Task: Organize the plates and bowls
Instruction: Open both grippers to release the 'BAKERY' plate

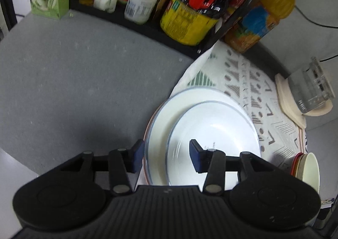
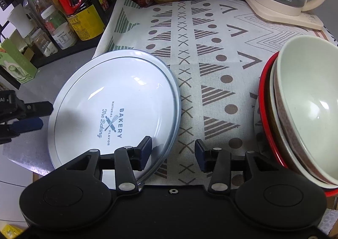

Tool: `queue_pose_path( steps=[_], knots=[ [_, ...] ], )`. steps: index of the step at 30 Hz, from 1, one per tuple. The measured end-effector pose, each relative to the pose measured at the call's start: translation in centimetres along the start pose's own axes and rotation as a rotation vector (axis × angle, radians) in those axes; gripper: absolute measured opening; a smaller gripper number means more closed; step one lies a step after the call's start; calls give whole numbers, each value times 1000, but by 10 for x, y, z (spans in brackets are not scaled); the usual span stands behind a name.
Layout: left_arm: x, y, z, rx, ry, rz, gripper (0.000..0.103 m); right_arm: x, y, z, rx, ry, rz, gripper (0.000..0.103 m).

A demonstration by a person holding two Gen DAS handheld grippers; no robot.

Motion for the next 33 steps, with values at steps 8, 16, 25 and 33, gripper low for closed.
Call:
queue_pose_path(
  steps=[8,16,25,33],
  knots=[
    [22,-2,-10,-36,27,-53,40,4,-1,-5,-22,-6,-14,43],
    [21,0,-15,-55,2,-20,30,6,1,-6,-25,4,-20,43],
    [21,3,-14,-46,19,-37,30,8,4,-12,-38,7,-24,37],
    [8,4,-8,-32,6,-54,45,-12,8,-8,-12,4,12,39]
  ],
)
Point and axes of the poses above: each gripper's, at about its wrist camera, not at the fingertips, and x roughly the way its jaws point, z to its right, y to its top, the point moved 4 cm from there along x, roughly the way its jaws point, and after that the axes turned 11 degrees about x, right-handed, at the moved point
